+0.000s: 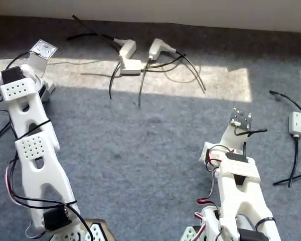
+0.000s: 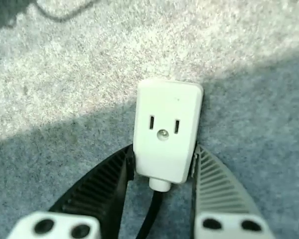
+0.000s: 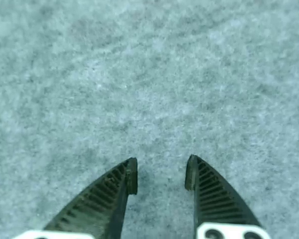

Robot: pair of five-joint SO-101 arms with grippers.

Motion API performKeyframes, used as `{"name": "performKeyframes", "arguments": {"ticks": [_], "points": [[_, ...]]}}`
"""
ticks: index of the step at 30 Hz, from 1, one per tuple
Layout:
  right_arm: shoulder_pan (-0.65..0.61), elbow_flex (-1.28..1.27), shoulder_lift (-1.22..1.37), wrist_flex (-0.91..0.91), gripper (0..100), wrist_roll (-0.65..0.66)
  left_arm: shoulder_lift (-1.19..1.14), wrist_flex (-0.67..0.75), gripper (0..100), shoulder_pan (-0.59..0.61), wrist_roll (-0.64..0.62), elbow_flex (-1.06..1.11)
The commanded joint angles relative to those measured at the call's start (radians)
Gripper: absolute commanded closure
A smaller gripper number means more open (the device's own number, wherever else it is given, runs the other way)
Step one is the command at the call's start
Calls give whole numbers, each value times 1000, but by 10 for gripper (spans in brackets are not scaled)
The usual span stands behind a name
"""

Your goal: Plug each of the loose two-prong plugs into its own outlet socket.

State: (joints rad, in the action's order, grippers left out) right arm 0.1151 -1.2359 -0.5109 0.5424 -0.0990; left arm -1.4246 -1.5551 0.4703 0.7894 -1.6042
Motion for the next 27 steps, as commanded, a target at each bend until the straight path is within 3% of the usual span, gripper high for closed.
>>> {"name": "performKeyframes", "arguments": {"ticks": [1,6,12,19,27], "points": [[-12,4,-4,-15,828,-6,-24,-23,956,-58,5,-7],[-12,5,-4,-16,828,-6,62,-229,958,-136,6,-54],[-12,5,-4,-16,828,-6,298,-235,958,-223,-74,107],[-12,8,-4,-16,828,-6,702,-233,959,-417,-206,615],[-12,8,-4,-16,828,-6,1150,-192,959,-754,-316,1254]]}}
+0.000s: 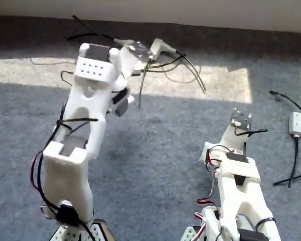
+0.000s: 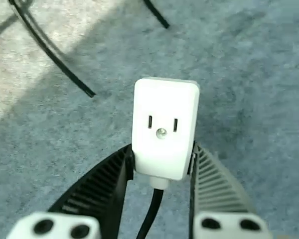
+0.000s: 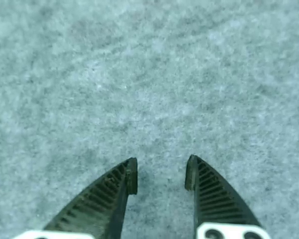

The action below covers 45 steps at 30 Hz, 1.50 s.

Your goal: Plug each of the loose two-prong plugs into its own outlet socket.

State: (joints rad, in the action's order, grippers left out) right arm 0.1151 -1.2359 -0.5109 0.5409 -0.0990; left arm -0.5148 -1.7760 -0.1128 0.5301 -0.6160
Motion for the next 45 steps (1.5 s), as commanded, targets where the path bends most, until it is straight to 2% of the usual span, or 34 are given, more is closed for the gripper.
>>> {"name": "performKeyframes", "arguments": {"ticks": [1,6,8,12,17,21,25,33,37,42,45], "points": [[-12,7,-4,-15,828,-6,268,63,959,-206,-80,323],[-12,4,-4,-15,828,-6,275,284,954,-309,-160,550],[-12,4,-4,-15,828,-6,234,351,923,-326,-193,604],[-12,4,-4,-15,828,-6,145,394,800,-325,-250,616],[-12,4,-4,-15,828,-6,131,417,783,-331,-296,575],[-12,4,-4,-15,828,-6,143,327,780,-325,-281,386],[-12,4,-4,-15,828,-6,145,199,783,-332,-166,255],[-12,5,-4,-15,828,-6,143,183,783,-341,-72,363],[-12,5,-4,-15,828,-6,143,278,784,-367,-74,438],[-12,4,-4,-15,828,-5,143,463,784,-361,-69,545],[-12,4,-4,-15,828,-3,143,517,784,-361,-69,588]]}}
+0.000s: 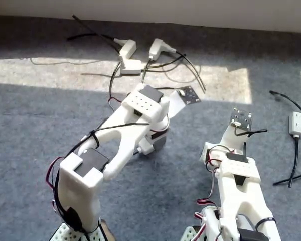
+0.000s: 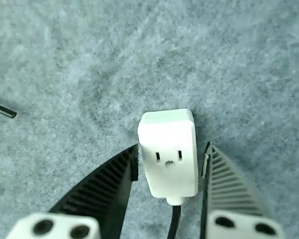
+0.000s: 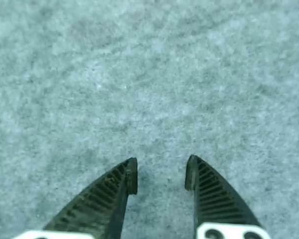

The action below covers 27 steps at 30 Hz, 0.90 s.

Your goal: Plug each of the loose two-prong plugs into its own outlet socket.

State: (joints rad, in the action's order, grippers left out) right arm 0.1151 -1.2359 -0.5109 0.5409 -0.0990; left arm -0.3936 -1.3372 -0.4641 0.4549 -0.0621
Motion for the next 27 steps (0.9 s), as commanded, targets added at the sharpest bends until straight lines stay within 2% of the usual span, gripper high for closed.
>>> {"name": "performKeyframes", "arguments": {"ticks": [1,5,8,13,20,27], "points": [[-12,4,-4,-15,828,-3,24,80,784,-10,6,38],[-12,5,-4,-15,828,-3,35,72,784,1,6,4],[-12,5,-4,-15,828,-3,33,2,784,27,17,-71],[-12,5,-4,-15,828,-3,24,-75,784,84,123,-159],[-12,7,-4,-15,828,-5,21,-74,784,113,123,-137],[-12,7,-4,-15,828,-5,21,25,784,27,121,18]]}}
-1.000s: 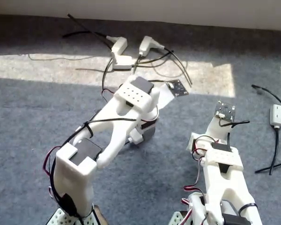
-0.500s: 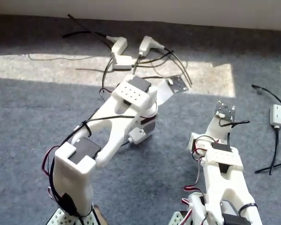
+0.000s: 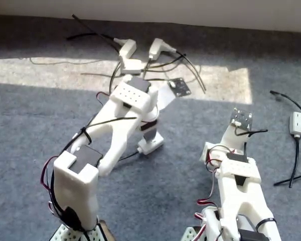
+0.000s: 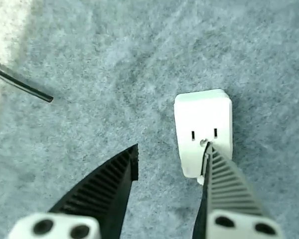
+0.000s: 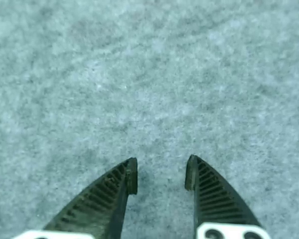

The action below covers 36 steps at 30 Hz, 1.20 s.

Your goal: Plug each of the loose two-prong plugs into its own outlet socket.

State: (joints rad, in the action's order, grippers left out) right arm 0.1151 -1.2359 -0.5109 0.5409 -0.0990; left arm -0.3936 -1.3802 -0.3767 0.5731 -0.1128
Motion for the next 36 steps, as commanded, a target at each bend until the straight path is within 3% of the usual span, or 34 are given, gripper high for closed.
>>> {"name": "performKeyframes", "arguments": {"ticks": [1,5,11,18,27,32,36], "points": [[-12,7,-4,-15,828,-5,21,94,784,-77,3,96],[-12,7,-4,-15,828,-5,22,172,784,-150,0,183],[-12,7,-4,-15,828,-5,22,203,784,-268,-143,211],[-12,7,-4,-15,828,-5,22,203,784,-344,-146,214],[-12,7,-4,-15,828,-5,31,195,920,-223,-141,203],[-12,7,-4,-15,828,-5,33,195,936,-113,-135,200],[-12,7,-4,-15,828,-5,33,195,937,-31,-32,150]]}}
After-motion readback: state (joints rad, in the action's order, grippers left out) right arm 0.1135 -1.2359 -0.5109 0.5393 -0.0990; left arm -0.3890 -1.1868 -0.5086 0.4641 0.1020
